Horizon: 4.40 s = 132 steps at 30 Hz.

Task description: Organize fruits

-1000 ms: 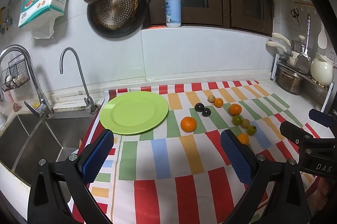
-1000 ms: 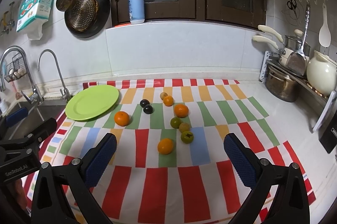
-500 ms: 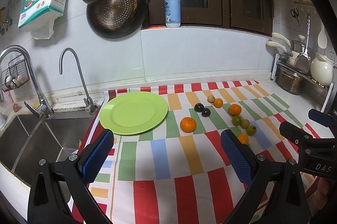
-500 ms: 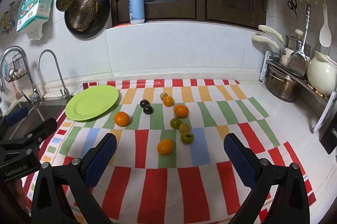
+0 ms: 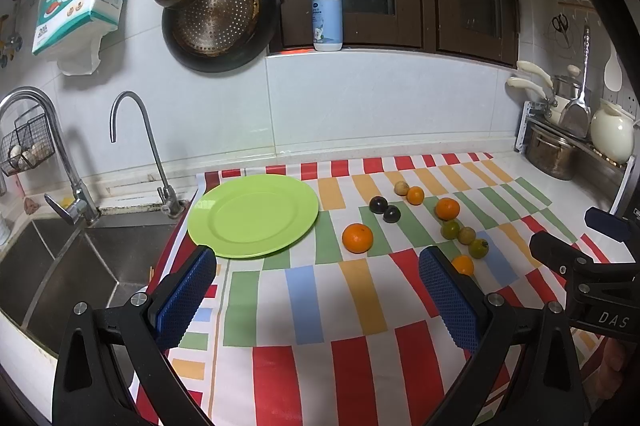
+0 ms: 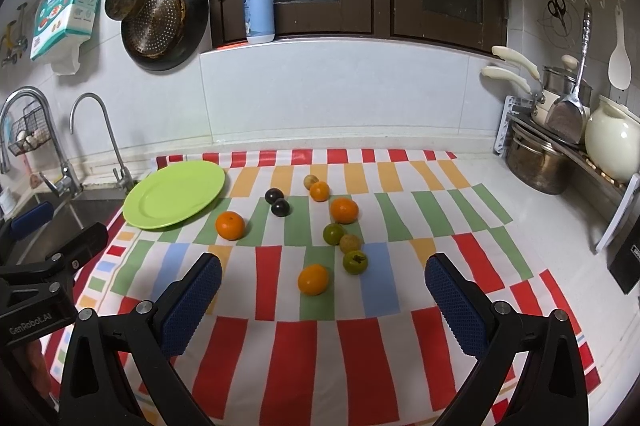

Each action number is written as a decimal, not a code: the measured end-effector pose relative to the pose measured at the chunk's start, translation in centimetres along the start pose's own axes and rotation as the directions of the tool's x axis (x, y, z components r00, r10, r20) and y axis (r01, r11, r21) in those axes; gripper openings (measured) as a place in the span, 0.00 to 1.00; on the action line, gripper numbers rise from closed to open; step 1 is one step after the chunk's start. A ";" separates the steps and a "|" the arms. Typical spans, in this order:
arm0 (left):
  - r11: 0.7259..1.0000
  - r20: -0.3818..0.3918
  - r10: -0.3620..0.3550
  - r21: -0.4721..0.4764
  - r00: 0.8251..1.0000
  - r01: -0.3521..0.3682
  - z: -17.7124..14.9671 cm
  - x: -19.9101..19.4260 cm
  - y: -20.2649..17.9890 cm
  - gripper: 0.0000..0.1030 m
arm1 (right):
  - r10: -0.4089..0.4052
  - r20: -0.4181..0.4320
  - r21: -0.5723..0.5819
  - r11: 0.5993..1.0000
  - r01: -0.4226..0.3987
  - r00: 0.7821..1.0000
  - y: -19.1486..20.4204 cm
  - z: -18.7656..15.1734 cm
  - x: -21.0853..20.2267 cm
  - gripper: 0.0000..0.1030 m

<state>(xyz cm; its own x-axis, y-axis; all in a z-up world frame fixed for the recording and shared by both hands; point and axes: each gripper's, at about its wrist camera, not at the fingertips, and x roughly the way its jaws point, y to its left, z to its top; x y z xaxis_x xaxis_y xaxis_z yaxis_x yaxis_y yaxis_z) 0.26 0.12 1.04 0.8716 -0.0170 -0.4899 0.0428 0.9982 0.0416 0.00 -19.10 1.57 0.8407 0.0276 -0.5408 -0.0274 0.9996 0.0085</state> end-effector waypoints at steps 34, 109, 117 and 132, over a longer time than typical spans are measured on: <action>0.985 -0.035 -0.067 0.158 0.997 0.072 1.2 8.5 -0.9 0.89 | 0.010 -0.134 0.012 1.000 -0.008 0.991 1.0 0.4 7.7 0.89; 0.994 -0.224 -0.103 0.020 0.969 0.110 1.3 15.2 4.4 0.40 | 0.269 -0.190 -0.093 0.953 -0.290 0.944 7.9 2.7 15.2 0.32; 0.999 -0.195 -0.033 -0.001 0.980 0.034 1.7 15.6 7.6 0.40 | 0.337 -0.143 -0.123 0.927 -0.354 0.931 11.2 4.6 16.1 0.32; 0.999 -0.202 0.024 -0.016 0.979 -0.028 1.5 18.7 11.5 0.40 | 0.426 -0.182 -0.142 0.880 -0.452 0.886 16.5 5.8 21.0 0.32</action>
<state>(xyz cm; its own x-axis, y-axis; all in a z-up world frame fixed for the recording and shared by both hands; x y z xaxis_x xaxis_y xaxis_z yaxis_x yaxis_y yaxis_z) 17.79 11.22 -6.34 0.7555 0.0194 -0.6548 0.0104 0.9991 0.0417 20.32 -1.97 -4.80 0.6351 0.4490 -0.6284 -0.4814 0.8664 0.1326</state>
